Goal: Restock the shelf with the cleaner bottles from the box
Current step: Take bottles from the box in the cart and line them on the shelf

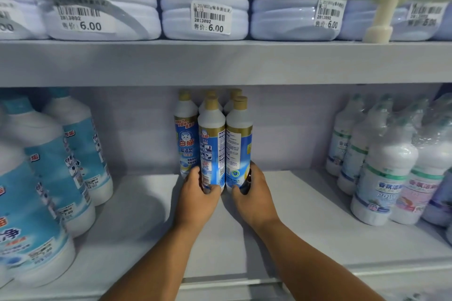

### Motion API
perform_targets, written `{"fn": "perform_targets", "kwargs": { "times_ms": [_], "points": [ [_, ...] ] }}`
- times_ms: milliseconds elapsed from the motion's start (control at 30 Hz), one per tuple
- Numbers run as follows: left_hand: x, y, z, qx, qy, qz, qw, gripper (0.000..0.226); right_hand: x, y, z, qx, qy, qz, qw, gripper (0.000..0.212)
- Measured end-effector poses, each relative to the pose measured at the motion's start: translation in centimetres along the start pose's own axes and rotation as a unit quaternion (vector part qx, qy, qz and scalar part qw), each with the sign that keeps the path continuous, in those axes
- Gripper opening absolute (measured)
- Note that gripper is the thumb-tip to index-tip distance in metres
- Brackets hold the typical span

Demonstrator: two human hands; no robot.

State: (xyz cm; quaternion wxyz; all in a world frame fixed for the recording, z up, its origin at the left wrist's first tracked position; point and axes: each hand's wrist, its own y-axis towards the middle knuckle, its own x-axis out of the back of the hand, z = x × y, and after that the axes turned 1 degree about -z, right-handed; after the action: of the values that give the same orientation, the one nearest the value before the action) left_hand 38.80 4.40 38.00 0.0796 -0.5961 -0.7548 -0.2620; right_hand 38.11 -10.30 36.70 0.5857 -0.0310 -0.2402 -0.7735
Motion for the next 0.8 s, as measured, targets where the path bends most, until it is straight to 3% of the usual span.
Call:
{"fn": "perform_targets", "kwargs": {
  "times_ms": [267,600,800],
  "points": [
    [-0.50,0.39,0.48,-0.018,0.043,-0.026,0.999,0.039,0.19,-0.09,0.12,-0.008,0.018,0.003,1.000,0.054],
    [-0.46,0.35,0.64,0.007,-0.012,-0.002,1.000,0.037,0.31,-0.08,0.24,-0.030,0.008,-0.007,1.000,0.056],
    [-0.54,0.60,0.92,-0.040,0.017,-0.016,0.999,0.041,0.19,-0.12,0.13,-0.036,0.048,-0.005,0.998,0.053]
  ]
}}
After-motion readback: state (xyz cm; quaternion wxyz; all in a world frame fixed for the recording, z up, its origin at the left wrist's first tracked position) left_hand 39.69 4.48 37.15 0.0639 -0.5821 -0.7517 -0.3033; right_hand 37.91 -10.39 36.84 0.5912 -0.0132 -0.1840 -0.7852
